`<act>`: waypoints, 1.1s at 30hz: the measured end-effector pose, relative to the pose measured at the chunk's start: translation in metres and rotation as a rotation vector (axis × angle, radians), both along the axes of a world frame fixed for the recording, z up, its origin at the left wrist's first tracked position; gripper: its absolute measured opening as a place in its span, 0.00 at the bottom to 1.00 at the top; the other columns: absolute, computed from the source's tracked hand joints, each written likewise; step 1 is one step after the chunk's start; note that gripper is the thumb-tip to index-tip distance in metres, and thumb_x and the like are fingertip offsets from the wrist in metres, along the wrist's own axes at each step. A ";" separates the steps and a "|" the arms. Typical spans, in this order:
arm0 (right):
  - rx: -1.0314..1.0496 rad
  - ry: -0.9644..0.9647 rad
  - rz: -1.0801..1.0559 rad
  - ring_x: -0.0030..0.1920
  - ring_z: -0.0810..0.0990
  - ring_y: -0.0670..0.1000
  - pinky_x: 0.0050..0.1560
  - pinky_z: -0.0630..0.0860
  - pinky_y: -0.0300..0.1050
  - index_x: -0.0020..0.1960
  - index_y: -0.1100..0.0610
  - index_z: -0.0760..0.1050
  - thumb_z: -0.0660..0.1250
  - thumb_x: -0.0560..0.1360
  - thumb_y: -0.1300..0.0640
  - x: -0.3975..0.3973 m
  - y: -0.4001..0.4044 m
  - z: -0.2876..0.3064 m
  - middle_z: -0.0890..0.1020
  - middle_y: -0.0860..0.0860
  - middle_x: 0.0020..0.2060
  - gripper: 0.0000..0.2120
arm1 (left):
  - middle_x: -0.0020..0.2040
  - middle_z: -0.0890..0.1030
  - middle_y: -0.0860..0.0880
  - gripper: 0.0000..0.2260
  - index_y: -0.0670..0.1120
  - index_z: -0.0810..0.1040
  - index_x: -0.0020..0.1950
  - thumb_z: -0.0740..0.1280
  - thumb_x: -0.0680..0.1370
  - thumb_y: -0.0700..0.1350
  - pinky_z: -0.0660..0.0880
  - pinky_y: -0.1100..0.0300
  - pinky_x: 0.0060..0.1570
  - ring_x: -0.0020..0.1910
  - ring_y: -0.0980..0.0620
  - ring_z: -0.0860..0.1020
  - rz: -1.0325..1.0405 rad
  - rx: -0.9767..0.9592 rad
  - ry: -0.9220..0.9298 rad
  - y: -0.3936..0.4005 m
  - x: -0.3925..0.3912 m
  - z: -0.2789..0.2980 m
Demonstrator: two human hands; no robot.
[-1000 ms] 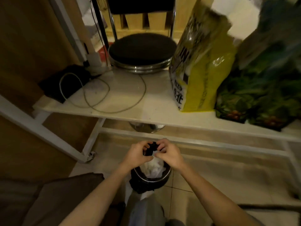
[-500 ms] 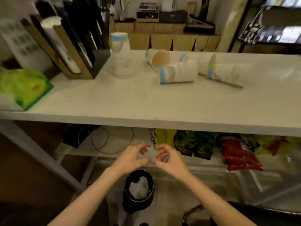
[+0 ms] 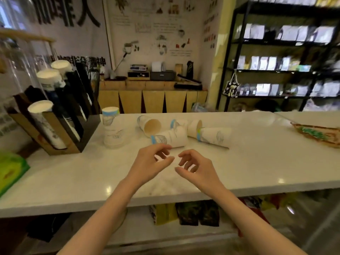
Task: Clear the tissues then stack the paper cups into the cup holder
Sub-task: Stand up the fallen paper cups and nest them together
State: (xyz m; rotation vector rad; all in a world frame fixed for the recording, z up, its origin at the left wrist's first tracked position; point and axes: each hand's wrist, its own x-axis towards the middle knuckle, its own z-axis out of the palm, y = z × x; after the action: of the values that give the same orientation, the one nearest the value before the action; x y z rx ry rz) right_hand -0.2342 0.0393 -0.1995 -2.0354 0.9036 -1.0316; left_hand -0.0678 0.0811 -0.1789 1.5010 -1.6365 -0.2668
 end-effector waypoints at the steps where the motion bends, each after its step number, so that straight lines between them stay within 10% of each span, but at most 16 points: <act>1: -0.004 -0.017 -0.020 0.38 0.79 0.46 0.38 0.75 0.41 0.51 0.51 0.75 0.73 0.67 0.55 0.001 -0.009 0.005 0.82 0.49 0.41 0.14 | 0.44 0.80 0.54 0.12 0.51 0.78 0.53 0.71 0.70 0.46 0.73 0.69 0.41 0.43 0.59 0.78 0.001 -0.020 -0.020 -0.010 0.003 0.004; 12: -0.075 -0.103 -0.362 0.44 0.76 0.45 0.39 0.72 0.31 0.53 0.50 0.71 0.74 0.66 0.58 -0.014 -0.110 0.021 0.78 0.48 0.44 0.18 | 0.61 0.72 0.51 0.30 0.51 0.69 0.65 0.73 0.65 0.53 0.69 0.59 0.55 0.57 0.53 0.71 -0.009 0.049 -0.253 -0.111 0.031 0.006; 27: 0.439 -0.107 -0.505 0.74 0.57 0.58 0.71 0.60 0.55 0.75 0.52 0.48 0.76 0.65 0.52 -0.099 -0.208 -0.007 0.56 0.58 0.75 0.49 | 0.68 0.69 0.47 0.41 0.52 0.51 0.73 0.67 0.67 0.62 0.64 0.49 0.65 0.67 0.46 0.66 0.091 0.287 -0.613 -0.177 0.031 -0.019; 33: 0.569 -0.130 -0.370 0.57 0.78 0.55 0.60 0.75 0.53 0.73 0.55 0.56 0.78 0.60 0.52 -0.093 -0.223 -0.020 0.75 0.56 0.62 0.47 | 0.66 0.71 0.47 0.41 0.52 0.54 0.72 0.69 0.65 0.61 0.71 0.50 0.57 0.63 0.46 0.70 0.068 0.283 -0.542 -0.179 0.028 -0.017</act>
State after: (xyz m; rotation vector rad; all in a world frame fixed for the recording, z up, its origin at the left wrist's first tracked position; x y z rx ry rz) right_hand -0.3275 -0.1838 -0.2195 -1.3454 1.3557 -0.9411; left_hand -0.0396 -0.0979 -0.1956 1.9617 -2.0240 -0.0516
